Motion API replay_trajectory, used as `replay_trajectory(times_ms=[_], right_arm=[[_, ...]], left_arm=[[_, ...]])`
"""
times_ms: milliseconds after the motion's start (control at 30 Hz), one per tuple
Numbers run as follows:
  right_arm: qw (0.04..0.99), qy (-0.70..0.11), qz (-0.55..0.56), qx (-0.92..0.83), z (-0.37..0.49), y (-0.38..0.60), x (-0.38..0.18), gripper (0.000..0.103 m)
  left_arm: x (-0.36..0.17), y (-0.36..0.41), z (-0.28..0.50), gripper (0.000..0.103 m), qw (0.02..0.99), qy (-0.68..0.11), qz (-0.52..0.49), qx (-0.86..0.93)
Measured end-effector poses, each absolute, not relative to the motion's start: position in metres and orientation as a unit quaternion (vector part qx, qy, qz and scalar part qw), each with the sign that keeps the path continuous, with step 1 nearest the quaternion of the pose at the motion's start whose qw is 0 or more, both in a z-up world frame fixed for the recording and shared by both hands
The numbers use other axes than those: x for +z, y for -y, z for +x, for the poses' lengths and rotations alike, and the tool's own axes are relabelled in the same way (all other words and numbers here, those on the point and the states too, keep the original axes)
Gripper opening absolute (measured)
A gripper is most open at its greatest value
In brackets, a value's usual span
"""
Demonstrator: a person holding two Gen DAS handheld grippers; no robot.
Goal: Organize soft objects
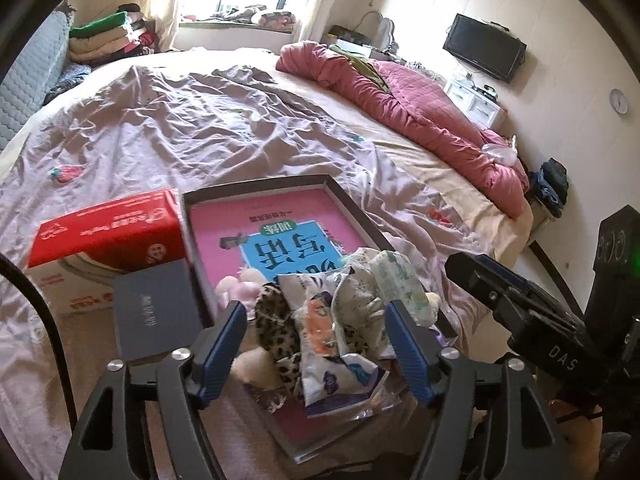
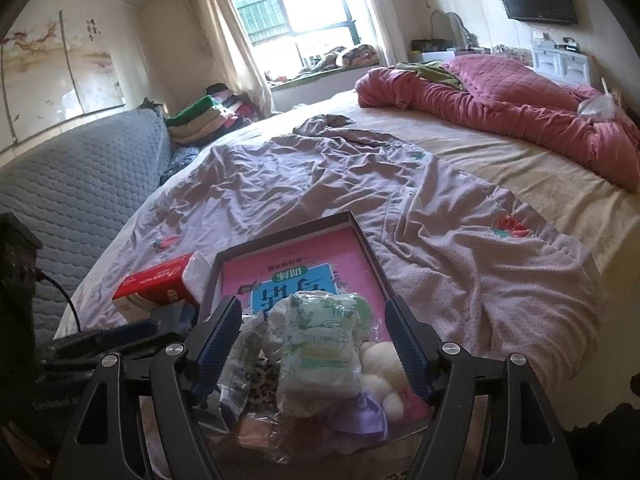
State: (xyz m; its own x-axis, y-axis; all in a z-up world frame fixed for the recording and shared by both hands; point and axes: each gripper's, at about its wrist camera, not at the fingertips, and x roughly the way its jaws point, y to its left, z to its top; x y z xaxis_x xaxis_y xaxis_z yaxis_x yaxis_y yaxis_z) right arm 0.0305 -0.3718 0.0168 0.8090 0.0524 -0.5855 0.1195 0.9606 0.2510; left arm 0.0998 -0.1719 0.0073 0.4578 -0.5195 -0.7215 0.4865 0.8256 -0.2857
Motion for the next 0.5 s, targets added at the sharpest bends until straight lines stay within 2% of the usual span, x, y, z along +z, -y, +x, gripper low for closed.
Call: replay_trajectory(times_ms=[67,333,433,500], right_arm=[[0.943,-0.306,0.126,-0.017,0.028,0.369,0.021,0.076],[0.951,-0.289,0.11,0.002,0.01,0.364,0.037,0.076],[0.955,-0.281,0.1,0.004,-0.001,0.361,0.044,0.076],[0.955,-0.279,0.1,0.01,-0.007,0.358,0.048,0.082]], left_arm=[[0.009,0.167,0.098,0.077,0.854,-0.433,-0.019,-0.289],[0.02,0.156,0.08,0.078,0.869,-0.426,0.007,-0.25],[0.024,0.152,0.074,0.085,0.875,-0.426,0.012,-0.229],[0.025,0.147,0.071,0.085,0.877,-0.431,0.012,-0.212]])
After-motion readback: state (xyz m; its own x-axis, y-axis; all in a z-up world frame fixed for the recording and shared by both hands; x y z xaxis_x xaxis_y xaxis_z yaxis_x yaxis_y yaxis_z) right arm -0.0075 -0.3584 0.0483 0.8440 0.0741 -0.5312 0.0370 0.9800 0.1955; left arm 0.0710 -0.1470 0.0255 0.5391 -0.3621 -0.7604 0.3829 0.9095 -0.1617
